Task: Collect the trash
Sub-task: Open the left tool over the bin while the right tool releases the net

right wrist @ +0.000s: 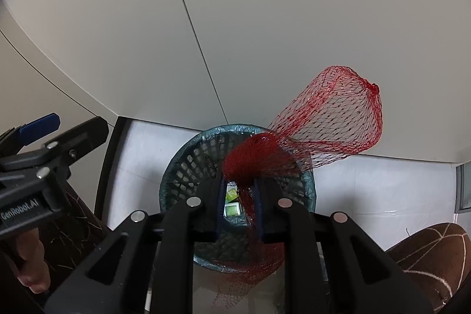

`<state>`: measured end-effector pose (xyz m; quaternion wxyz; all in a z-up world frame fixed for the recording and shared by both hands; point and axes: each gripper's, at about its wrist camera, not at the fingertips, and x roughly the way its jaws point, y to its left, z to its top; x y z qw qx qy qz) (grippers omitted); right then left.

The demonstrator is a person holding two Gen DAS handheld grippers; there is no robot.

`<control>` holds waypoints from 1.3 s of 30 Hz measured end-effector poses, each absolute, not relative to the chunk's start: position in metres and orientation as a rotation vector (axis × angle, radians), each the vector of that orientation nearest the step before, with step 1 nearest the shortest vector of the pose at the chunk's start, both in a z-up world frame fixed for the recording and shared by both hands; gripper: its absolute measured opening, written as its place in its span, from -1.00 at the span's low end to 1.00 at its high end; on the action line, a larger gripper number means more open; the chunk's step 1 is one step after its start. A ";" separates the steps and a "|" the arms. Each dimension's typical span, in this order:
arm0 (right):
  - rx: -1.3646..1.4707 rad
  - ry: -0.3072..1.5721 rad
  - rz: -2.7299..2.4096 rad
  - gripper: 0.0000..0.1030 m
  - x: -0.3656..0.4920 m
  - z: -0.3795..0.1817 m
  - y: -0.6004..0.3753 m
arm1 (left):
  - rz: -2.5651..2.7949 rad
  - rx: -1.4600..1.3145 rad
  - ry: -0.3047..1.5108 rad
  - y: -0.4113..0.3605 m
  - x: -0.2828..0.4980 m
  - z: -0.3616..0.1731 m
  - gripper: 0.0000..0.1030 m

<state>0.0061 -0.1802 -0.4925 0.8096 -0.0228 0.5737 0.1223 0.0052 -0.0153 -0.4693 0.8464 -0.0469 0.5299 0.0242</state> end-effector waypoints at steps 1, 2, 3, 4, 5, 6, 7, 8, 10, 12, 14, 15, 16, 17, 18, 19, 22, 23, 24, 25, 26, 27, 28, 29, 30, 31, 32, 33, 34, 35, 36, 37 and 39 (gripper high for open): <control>-0.053 1.223 0.257 -0.63 0.006 -0.491 -0.180 | 0.051 -0.107 1.119 -0.014 0.005 -0.469 0.89; -0.053 1.221 0.257 -0.61 0.006 -0.490 -0.182 | 0.051 -0.114 1.121 -0.013 0.006 -0.470 0.89; -0.052 1.220 0.258 -0.60 0.006 -0.489 -0.183 | 0.052 -0.124 1.124 -0.011 0.006 -0.470 0.89; -0.051 1.219 0.258 -0.59 0.006 -0.490 -0.182 | 0.052 -0.133 1.127 -0.010 0.006 -0.470 0.89; -0.054 1.218 0.254 -0.55 0.006 -0.490 -0.182 | 0.053 -0.140 1.129 -0.009 0.005 -0.470 0.89; -0.055 1.217 0.252 -0.49 0.006 -0.490 -0.182 | 0.053 -0.147 1.131 -0.009 0.006 -0.471 0.89; -0.055 1.217 0.252 -0.46 0.006 -0.491 -0.181 | 0.053 -0.151 1.134 -0.008 0.006 -0.471 0.89; -0.054 1.215 0.251 -0.40 0.006 -0.490 -0.181 | 0.054 -0.153 1.135 -0.008 0.006 -0.472 0.89; -0.057 1.211 0.251 -0.32 0.006 -0.489 -0.181 | 0.061 -0.151 1.135 -0.008 0.006 -0.472 0.89; -0.058 1.211 0.253 -0.26 0.005 -0.488 -0.181 | 0.062 -0.154 1.137 -0.008 0.006 -0.473 0.89; -0.056 1.209 0.260 -0.20 0.005 -0.488 -0.180 | 0.065 -0.156 1.139 -0.007 0.006 -0.473 0.89; -0.057 1.207 0.261 -0.16 0.005 -0.488 -0.180 | 0.066 -0.156 1.139 -0.007 0.006 -0.473 0.89; -0.060 1.205 0.262 -0.13 0.004 -0.486 -0.180 | 0.067 -0.157 1.139 -0.007 0.006 -0.473 0.89; -0.063 1.208 0.265 -0.08 0.004 -0.487 -0.179 | 0.068 -0.157 1.139 -0.007 0.006 -0.473 0.89; -0.062 1.212 0.273 -0.03 0.004 -0.487 -0.178 | 0.071 -0.159 1.139 -0.006 0.006 -0.473 0.89; -0.060 1.218 0.283 0.02 0.003 -0.488 -0.178 | 0.073 -0.160 1.139 -0.006 0.006 -0.472 0.89; -0.048 1.239 0.323 0.12 0.002 -0.489 -0.175 | 0.081 -0.164 1.138 -0.003 0.006 -0.471 0.89; -0.034 1.250 0.340 0.18 0.002 -0.490 -0.175 | 0.084 -0.159 1.134 -0.003 0.005 -0.469 0.89; -0.015 1.268 0.359 0.21 0.002 -0.492 -0.175 | 0.087 -0.153 1.128 -0.002 0.004 -0.468 0.89; 0.002 1.287 0.371 0.21 0.003 -0.494 -0.175 | 0.091 -0.151 1.123 -0.002 0.003 -0.466 0.89; 0.014 1.304 0.378 0.24 0.003 -0.497 -0.176 | 0.092 -0.150 1.119 0.000 0.003 -0.464 0.89; 0.022 1.317 0.381 0.25 0.004 -0.498 -0.176 | 0.094 -0.150 1.118 0.000 0.002 -0.463 0.89; 0.031 1.329 0.381 0.27 0.005 -0.500 -0.177 | 0.096 -0.153 1.117 0.001 0.003 -0.463 0.89; 0.042 1.340 0.384 0.30 0.005 -0.502 -0.176 | 0.097 -0.158 1.119 0.002 0.003 -0.463 0.89; 0.053 1.352 0.388 0.31 0.006 -0.505 -0.176 | 0.098 -0.163 1.122 0.003 0.004 -0.463 0.89; 0.060 1.364 0.386 0.31 0.006 -0.507 -0.176 | 0.098 -0.166 1.125 0.004 0.005 -0.464 0.89; 0.063 1.375 0.382 0.32 0.006 -0.509 -0.176 | 0.096 -0.166 1.127 0.004 0.005 -0.465 0.89; 0.070 1.388 0.380 0.33 0.006 -0.511 -0.177 | 0.094 -0.166 1.128 0.003 0.006 -0.465 0.89; 0.084 1.404 0.384 0.34 0.007 -0.514 -0.177 | 0.093 -0.167 1.128 0.003 0.006 -0.465 0.89; 0.103 1.423 0.392 0.37 0.008 -0.518 -0.176 | 0.091 -0.169 1.129 0.003 0.007 -0.465 0.89; 0.123 1.445 0.408 0.37 0.008 -0.521 -0.176 | 0.090 -0.171 1.130 0.004 0.007 -0.465 0.89; 0.114 1.455 0.414 0.37 0.008 -0.524 -0.175 | 0.090 -0.173 1.131 0.004 0.008 -0.466 0.89; 0.025 1.442 0.403 0.37 0.004 -0.527 -0.166 | 0.087 -0.180 1.137 0.005 0.008 -0.467 0.89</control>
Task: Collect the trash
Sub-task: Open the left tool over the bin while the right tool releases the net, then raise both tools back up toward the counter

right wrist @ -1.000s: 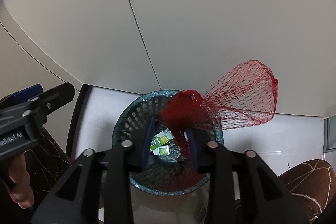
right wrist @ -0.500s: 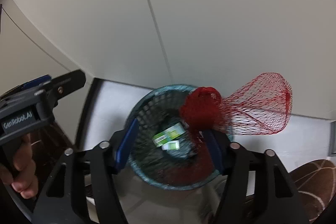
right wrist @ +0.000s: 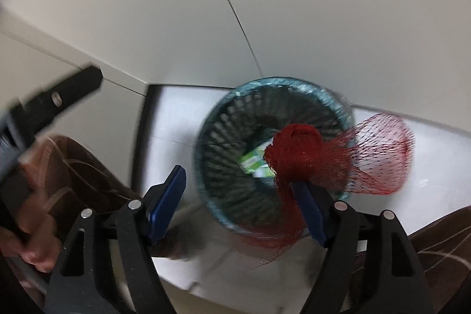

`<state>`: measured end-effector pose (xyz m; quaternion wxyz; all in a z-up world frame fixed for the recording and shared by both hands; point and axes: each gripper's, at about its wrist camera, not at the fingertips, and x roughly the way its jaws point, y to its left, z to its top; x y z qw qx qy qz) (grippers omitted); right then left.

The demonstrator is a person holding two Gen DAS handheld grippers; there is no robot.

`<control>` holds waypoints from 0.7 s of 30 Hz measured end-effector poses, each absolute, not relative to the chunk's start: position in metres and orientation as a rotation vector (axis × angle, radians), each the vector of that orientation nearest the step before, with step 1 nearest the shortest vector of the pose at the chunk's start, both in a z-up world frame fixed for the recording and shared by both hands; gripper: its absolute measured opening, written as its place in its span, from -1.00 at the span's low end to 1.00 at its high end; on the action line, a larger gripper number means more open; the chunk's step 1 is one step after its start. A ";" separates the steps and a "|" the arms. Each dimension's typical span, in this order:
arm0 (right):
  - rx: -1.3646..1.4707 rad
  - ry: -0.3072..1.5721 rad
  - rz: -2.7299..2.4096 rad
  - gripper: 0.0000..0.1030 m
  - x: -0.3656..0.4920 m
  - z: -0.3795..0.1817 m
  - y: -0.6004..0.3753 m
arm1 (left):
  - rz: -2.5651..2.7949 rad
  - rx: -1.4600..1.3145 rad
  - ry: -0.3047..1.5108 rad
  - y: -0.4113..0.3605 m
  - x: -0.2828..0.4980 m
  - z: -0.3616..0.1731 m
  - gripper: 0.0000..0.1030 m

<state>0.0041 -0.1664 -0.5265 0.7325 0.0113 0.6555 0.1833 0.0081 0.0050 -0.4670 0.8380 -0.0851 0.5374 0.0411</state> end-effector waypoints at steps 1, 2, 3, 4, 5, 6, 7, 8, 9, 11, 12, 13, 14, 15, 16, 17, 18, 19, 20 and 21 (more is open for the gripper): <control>-0.034 1.423 0.396 0.37 0.001 -0.526 -0.160 | 0.085 -0.183 1.139 0.005 0.008 -0.468 0.89; -0.109 1.390 0.372 0.37 -0.002 -0.526 -0.153 | 0.085 -0.184 1.141 0.006 0.008 -0.468 0.89; -0.160 1.368 0.374 0.37 -0.006 -0.525 -0.146 | 0.085 -0.183 1.141 0.006 0.008 -0.468 0.89; -0.197 1.351 0.375 0.37 -0.010 -0.523 -0.143 | 0.085 -0.184 1.142 0.006 0.008 -0.468 0.89; -0.242 1.327 0.370 0.39 -0.013 -0.522 -0.138 | 0.085 -0.185 1.144 0.007 0.009 -0.469 0.89; -0.269 1.314 0.377 0.43 -0.016 -0.521 -0.135 | 0.087 -0.188 1.145 0.007 0.009 -0.469 0.89; -0.294 1.297 0.375 0.44 -0.018 -0.520 -0.133 | 0.088 -0.191 1.147 0.008 0.009 -0.469 0.89; -0.315 1.282 0.369 0.46 -0.020 -0.519 -0.131 | 0.088 -0.194 1.149 0.009 0.010 -0.470 0.89; -0.312 1.279 0.372 0.47 -0.020 -0.519 -0.131 | 0.089 -0.196 1.151 0.010 0.010 -0.470 0.89; -0.268 1.291 0.376 0.49 -0.016 -0.519 -0.136 | 0.091 -0.200 1.151 0.010 0.010 -0.470 0.89; -0.222 1.307 0.386 0.51 -0.014 -0.519 -0.142 | 0.091 -0.202 1.151 0.010 0.010 -0.470 0.89; -0.182 1.320 0.392 0.52 -0.010 -0.520 -0.148 | 0.091 -0.203 1.152 0.011 0.010 -0.470 0.89; -0.148 1.329 0.395 0.52 -0.007 -0.520 -0.152 | 0.091 -0.202 1.153 0.011 0.010 -0.471 0.89; -0.134 1.329 0.393 0.52 -0.005 -0.520 -0.155 | 0.091 -0.201 1.154 0.011 0.010 -0.471 0.89; -0.134 1.326 0.386 0.52 -0.004 -0.521 -0.156 | 0.091 -0.200 1.155 0.010 0.010 -0.471 0.89; -0.134 1.322 0.380 0.52 -0.003 -0.520 -0.158 | 0.090 -0.199 1.156 0.009 0.010 -0.471 0.89; -0.131 1.316 0.377 0.52 -0.002 -0.518 -0.159 | 0.089 -0.199 1.156 0.009 0.010 -0.471 0.89; -0.126 1.309 0.370 0.52 -0.002 -0.516 -0.161 | 0.087 -0.201 1.155 0.009 0.010 -0.471 0.89; -0.122 1.301 0.356 0.52 -0.001 -0.515 -0.164 | 0.085 -0.204 1.154 0.009 0.010 -0.471 0.89; -0.114 1.297 0.338 0.52 0.000 -0.513 -0.168 | 0.083 -0.207 1.153 0.009 0.010 -0.471 0.89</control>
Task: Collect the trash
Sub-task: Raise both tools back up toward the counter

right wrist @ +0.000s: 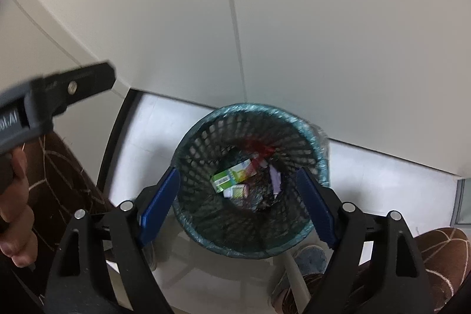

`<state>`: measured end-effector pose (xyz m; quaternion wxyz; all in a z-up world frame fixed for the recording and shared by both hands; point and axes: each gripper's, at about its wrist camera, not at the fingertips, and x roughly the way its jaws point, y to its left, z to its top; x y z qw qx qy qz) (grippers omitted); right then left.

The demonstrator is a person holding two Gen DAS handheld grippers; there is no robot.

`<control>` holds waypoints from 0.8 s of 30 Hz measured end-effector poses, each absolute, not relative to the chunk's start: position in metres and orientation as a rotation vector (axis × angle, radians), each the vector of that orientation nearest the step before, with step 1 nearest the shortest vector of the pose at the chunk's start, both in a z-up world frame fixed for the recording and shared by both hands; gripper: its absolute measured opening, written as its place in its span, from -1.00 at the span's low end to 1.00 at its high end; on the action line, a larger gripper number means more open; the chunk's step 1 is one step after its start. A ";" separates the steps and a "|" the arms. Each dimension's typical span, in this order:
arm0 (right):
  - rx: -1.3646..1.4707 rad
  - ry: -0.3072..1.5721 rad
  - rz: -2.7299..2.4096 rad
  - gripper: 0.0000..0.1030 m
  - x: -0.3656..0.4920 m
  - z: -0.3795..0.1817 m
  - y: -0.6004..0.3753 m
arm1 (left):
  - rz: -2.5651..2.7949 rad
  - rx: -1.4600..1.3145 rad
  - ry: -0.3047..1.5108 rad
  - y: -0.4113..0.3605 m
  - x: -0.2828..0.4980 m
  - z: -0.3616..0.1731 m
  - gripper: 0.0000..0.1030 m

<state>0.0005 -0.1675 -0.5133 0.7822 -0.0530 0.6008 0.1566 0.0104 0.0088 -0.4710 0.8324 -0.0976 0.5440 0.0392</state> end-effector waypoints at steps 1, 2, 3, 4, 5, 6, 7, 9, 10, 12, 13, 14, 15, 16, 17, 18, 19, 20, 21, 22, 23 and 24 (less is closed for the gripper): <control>-0.103 1.297 0.324 0.52 0.002 -0.512 -0.171 | 0.082 -0.210 1.153 0.009 0.010 -0.471 0.89; -0.092 1.294 0.307 0.52 0.003 -0.508 -0.176 | 0.081 -0.214 1.152 0.010 0.010 -0.470 0.89; -0.085 1.287 0.283 0.52 0.004 -0.505 -0.180 | 0.079 -0.218 1.151 0.010 0.010 -0.469 0.89; -0.073 1.274 0.257 0.52 0.004 -0.496 -0.186 | 0.074 -0.222 1.147 0.010 0.009 -0.468 0.89; -0.063 1.264 0.243 0.52 0.005 -0.489 -0.190 | 0.067 -0.217 1.141 0.008 0.008 -0.466 0.89; -0.056 1.251 0.227 0.52 0.005 -0.481 -0.196 | 0.061 -0.211 1.138 0.006 0.007 -0.464 0.88; -0.048 1.235 0.209 0.52 0.006 -0.472 -0.202 | 0.052 -0.204 1.136 0.004 0.006 -0.462 0.88; -0.034 1.203 0.186 0.52 0.006 -0.454 -0.213 | 0.041 -0.196 1.134 0.001 0.005 -0.455 0.88; -0.027 1.185 0.178 0.52 0.006 -0.444 -0.218 | 0.038 -0.200 1.128 0.000 0.004 -0.450 0.88; -0.030 1.154 0.164 0.52 0.003 -0.425 -0.227 | 0.024 -0.211 1.109 0.000 0.002 -0.437 0.88; -0.033 1.136 0.156 0.52 0.002 -0.415 -0.231 | 0.019 -0.207 1.100 -0.002 0.001 -0.430 0.88; -0.030 1.118 0.154 0.52 0.002 -0.404 -0.234 | 0.013 -0.197 1.087 -0.004 -0.001 -0.420 0.88; -0.029 1.098 0.156 0.52 0.001 -0.393 -0.237 | 0.007 -0.185 1.074 -0.006 -0.003 -0.412 0.88; -0.029 1.080 0.155 0.52 0.001 -0.383 -0.241 | 0.004 -0.174 1.060 -0.008 -0.005 -0.403 0.88; -0.031 1.053 0.150 0.52 -0.001 -0.368 -0.244 | 0.004 -0.168 1.047 -0.008 -0.008 -0.391 0.88; -0.031 1.031 0.148 0.52 -0.001 -0.357 -0.247 | 0.001 -0.172 1.038 -0.009 -0.009 -0.381 0.88; -0.030 1.011 0.148 0.52 -0.003 -0.346 -0.248 | -0.005 -0.180 1.027 -0.009 -0.011 -0.369 0.88; -0.027 0.987 0.148 0.52 -0.004 -0.332 -0.250 | -0.008 -0.182 1.014 -0.009 -0.014 -0.356 0.88; -0.025 0.965 0.149 0.52 -0.005 -0.320 -0.252 | -0.011 -0.179 0.999 -0.009 -0.016 -0.344 0.88; -0.023 0.946 0.150 0.52 -0.006 -0.310 -0.253 | -0.013 -0.173 0.983 -0.010 -0.018 -0.331 0.88; -0.023 0.921 0.150 0.52 -0.008 -0.297 -0.254 | -0.015 -0.166 0.965 -0.011 -0.021 -0.318 0.88; -0.025 0.899 0.150 0.52 -0.009 -0.284 -0.255 | -0.015 -0.158 0.947 -0.012 -0.023 -0.303 0.88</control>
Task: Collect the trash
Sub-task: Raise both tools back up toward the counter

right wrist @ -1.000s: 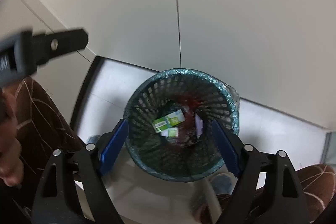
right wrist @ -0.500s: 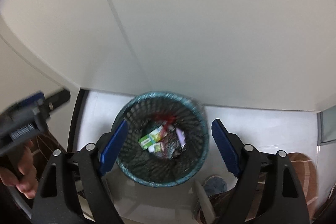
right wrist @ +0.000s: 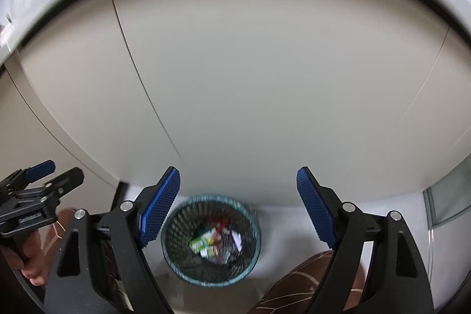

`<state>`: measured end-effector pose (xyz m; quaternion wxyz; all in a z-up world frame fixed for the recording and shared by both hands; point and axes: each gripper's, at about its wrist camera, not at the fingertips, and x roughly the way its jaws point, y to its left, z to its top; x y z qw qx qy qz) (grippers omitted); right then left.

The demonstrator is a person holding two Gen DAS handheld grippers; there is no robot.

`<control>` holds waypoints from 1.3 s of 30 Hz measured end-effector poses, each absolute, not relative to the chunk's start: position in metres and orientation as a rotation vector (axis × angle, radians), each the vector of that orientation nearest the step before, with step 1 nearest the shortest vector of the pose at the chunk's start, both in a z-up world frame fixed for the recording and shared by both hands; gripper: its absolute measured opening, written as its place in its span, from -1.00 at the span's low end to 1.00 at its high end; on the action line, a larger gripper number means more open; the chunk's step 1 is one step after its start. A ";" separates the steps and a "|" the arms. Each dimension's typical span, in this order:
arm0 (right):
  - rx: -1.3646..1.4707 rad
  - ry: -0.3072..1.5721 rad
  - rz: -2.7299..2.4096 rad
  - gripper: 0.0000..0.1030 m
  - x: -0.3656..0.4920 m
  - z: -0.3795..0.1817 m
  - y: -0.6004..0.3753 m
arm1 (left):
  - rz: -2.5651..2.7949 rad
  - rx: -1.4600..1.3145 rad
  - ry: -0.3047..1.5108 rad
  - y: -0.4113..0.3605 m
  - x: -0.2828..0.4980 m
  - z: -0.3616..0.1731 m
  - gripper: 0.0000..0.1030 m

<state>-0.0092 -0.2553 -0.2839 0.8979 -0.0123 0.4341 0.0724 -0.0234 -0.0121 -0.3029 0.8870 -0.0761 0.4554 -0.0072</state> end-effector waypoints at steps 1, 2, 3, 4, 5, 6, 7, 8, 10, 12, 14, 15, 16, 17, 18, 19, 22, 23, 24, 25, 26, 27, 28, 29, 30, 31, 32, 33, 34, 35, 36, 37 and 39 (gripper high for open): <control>-0.027 0.879 0.151 0.52 -0.010 -0.271 -0.256 | -0.018 -0.155 0.927 -0.013 -0.026 -0.288 0.88; -0.025 0.863 0.152 0.52 -0.011 -0.261 -0.258 | -0.021 -0.152 0.908 -0.015 -0.029 -0.274 0.88; -0.020 0.845 0.155 0.52 -0.011 -0.250 -0.259 | -0.020 -0.145 0.893 -0.017 -0.032 -0.262 0.88; -0.016 0.827 0.156 0.52 -0.012 -0.238 -0.260 | -0.013 -0.139 0.884 -0.018 -0.033 -0.251 0.88; -0.012 0.813 0.156 0.52 -0.012 -0.229 -0.262 | -0.011 -0.139 0.873 -0.019 -0.035 -0.239 0.88; -0.007 0.799 0.155 0.52 -0.012 -0.218 -0.264 | -0.016 -0.142 0.859 -0.019 -0.037 -0.228 0.88; 0.000 0.786 0.155 0.52 -0.011 -0.208 -0.267 | -0.018 -0.141 0.846 -0.019 -0.039 -0.217 0.88; 0.004 0.776 0.156 0.52 -0.011 -0.198 -0.269 | -0.014 -0.138 0.837 -0.020 -0.040 -0.208 0.88; 0.007 0.752 0.156 0.52 -0.010 -0.178 -0.274 | -0.008 -0.133 0.811 -0.022 -0.040 -0.187 0.89; 0.008 0.731 0.150 0.52 -0.005 -0.158 -0.278 | 0.000 -0.137 0.798 -0.022 -0.036 -0.169 0.88; 0.009 0.712 0.149 0.52 -0.003 -0.143 -0.280 | 0.010 -0.139 0.781 -0.021 -0.030 -0.151 0.88; 0.008 0.701 0.146 0.52 0.000 -0.135 -0.281 | 0.020 -0.135 0.773 -0.021 -0.027 -0.142 0.88; 0.007 0.690 0.143 0.52 0.003 -0.127 -0.283 | 0.027 -0.133 0.763 -0.021 -0.023 -0.135 0.88; 0.006 0.682 0.142 0.52 0.006 -0.117 -0.284 | 0.028 -0.135 0.756 -0.021 -0.018 -0.128 0.89; 0.004 0.676 0.142 0.52 0.010 -0.111 -0.285 | 0.027 -0.137 0.752 -0.020 -0.015 -0.120 0.89; 0.002 0.671 0.140 0.52 0.012 -0.102 -0.283 | 0.029 -0.139 0.748 -0.020 -0.011 -0.112 0.89; 0.003 0.661 0.136 0.52 0.024 -0.086 -0.286 | 0.041 -0.133 0.734 -0.020 0.003 -0.088 0.89; 0.004 0.661 0.136 0.52 0.029 -0.080 -0.287 | 0.049 -0.128 0.729 -0.022 0.007 -0.082 0.89; 0.004 0.661 0.134 0.52 0.034 -0.076 -0.288 | 0.058 -0.123 0.726 -0.021 0.013 -0.074 0.89; 0.002 0.661 0.134 0.52 0.039 -0.073 -0.288 | 0.064 -0.119 0.724 -0.021 0.019 -0.069 0.89; 0.000 0.663 0.136 0.52 0.046 -0.069 -0.289 | 0.067 -0.116 0.723 -0.020 0.026 -0.063 0.88; -0.001 0.667 0.136 0.52 0.052 -0.065 -0.290 | 0.068 -0.112 0.720 -0.021 0.031 -0.058 0.89; -0.002 0.670 0.139 0.52 0.059 -0.061 -0.290 | 0.072 -0.106 0.718 -0.021 0.038 -0.053 0.89; -0.001 0.674 0.141 0.52 0.065 -0.059 -0.290 | 0.079 -0.103 0.718 -0.021 0.045 -0.048 0.89; 0.000 0.678 0.142 0.52 0.072 -0.057 -0.291 | 0.084 -0.098 0.718 -0.021 0.053 -0.043 0.89; 0.003 0.682 0.143 0.52 0.080 -0.054 -0.291 | 0.085 -0.094 0.719 -0.020 0.062 -0.040 0.89; 0.007 0.686 0.144 0.52 0.087 -0.053 -0.292 | 0.086 -0.091 0.722 -0.020 0.070 -0.036 0.89; 0.009 0.692 0.143 0.52 0.095 -0.052 -0.293 | 0.087 -0.090 0.727 -0.020 0.080 -0.033 0.89; 0.011 0.698 0.141 0.52 0.103 -0.051 -0.294 | 0.085 -0.091 0.734 -0.020 0.090 -0.031 0.89; 0.014 0.707 0.140 0.52 0.113 -0.050 -0.295 | 0.084 -0.091 0.742 -0.020 0.100 -0.028 0.89; 0.019 0.716 0.141 0.52 0.123 -0.049 -0.296 | 0.086 -0.089 0.750 -0.021 0.111 -0.026 0.89; 0.024 0.725 0.143 0.52 0.132 -0.048 -0.297 | 0.087 -0.088 0.757 -0.021 0.122 -0.024 0.89; 0.027 0.736 0.142 0.52 0.149 -0.047 -0.298 | 0.095 -0.092 0.767 -0.019 0.145 -0.020 0.89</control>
